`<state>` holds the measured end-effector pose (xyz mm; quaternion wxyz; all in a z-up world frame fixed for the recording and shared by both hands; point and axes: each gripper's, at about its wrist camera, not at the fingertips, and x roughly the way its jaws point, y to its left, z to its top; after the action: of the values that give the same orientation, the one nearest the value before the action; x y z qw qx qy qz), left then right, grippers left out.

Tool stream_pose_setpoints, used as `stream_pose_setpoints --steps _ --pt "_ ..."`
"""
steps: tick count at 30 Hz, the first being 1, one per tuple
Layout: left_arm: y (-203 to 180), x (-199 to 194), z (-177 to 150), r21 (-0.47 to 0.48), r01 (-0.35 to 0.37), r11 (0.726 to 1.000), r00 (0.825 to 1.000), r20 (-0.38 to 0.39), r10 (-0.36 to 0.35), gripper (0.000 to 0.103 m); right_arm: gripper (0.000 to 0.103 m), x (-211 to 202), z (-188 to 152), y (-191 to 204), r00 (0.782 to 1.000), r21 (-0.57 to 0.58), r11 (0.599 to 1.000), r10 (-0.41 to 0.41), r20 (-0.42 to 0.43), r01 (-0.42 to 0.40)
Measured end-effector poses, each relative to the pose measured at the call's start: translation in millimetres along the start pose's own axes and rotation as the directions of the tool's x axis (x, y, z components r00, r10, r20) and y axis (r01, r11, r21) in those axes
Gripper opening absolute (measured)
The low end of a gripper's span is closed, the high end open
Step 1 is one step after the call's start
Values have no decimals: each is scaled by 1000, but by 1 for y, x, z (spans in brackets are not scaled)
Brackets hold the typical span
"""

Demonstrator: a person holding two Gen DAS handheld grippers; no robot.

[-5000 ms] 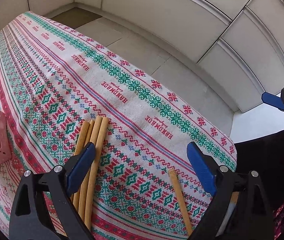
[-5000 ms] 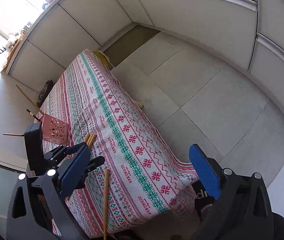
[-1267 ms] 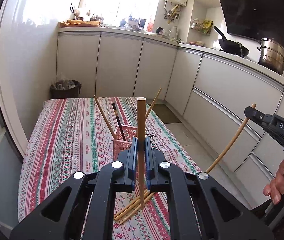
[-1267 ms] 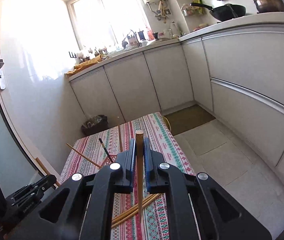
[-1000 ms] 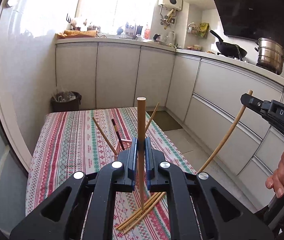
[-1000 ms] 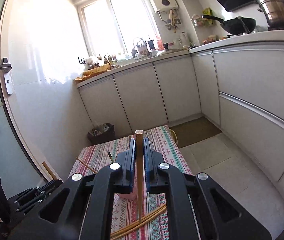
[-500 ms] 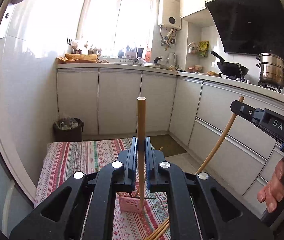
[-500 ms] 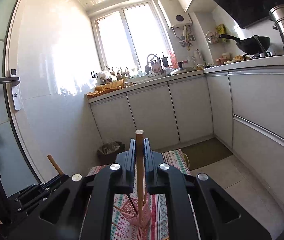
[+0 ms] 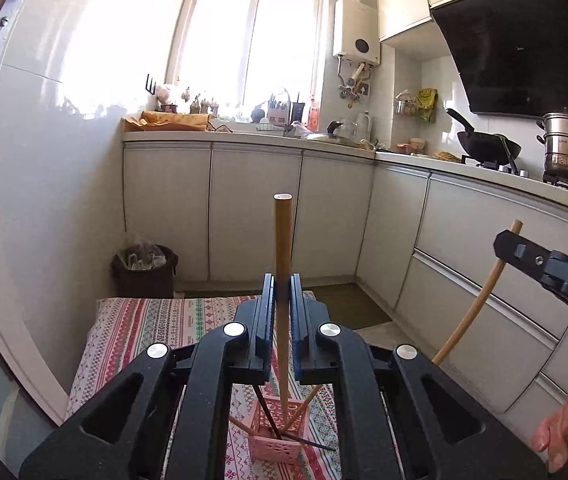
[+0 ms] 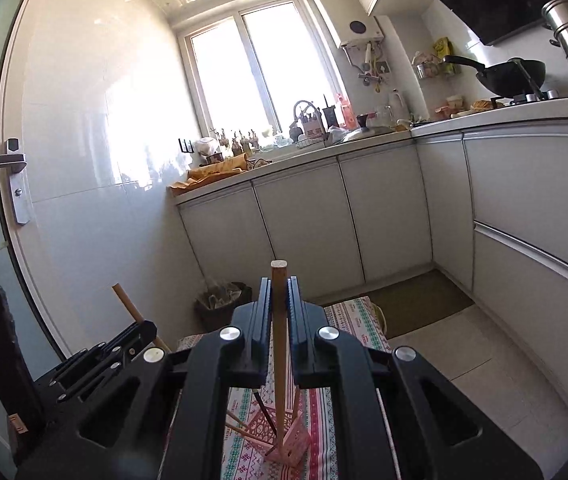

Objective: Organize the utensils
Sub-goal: 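Carry both chopsticks upright toward the pink mesh holder, then lower both chopsticks into the pink holder and open both grippers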

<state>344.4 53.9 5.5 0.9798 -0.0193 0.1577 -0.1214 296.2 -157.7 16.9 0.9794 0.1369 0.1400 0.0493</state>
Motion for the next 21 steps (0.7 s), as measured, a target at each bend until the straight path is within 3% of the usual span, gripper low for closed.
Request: stream_pose_setpoints --steps 10,13,15,17,21 --pt "10 53 -35 -28 -53 998 996 -68 51 7 8 7 -4 -9 1000 9 1000 -26 -16 27" --pt "11 54 -40 -32 -66 997 995 -74 64 8 8 7 -5 -11 999 11 999 -33 -20 33" --pt "11 47 -36 -35 -79 996 995 -61 77 21 8 9 -5 -12 999 20 999 -33 -26 33" --pt "11 38 -30 -46 -81 996 996 -35 79 41 8 9 -4 -13 999 29 999 -30 -31 31" --pt "9 21 -20 -47 -93 995 996 -7 92 47 8 9 -2 -8 999 30 999 -31 -27 32"
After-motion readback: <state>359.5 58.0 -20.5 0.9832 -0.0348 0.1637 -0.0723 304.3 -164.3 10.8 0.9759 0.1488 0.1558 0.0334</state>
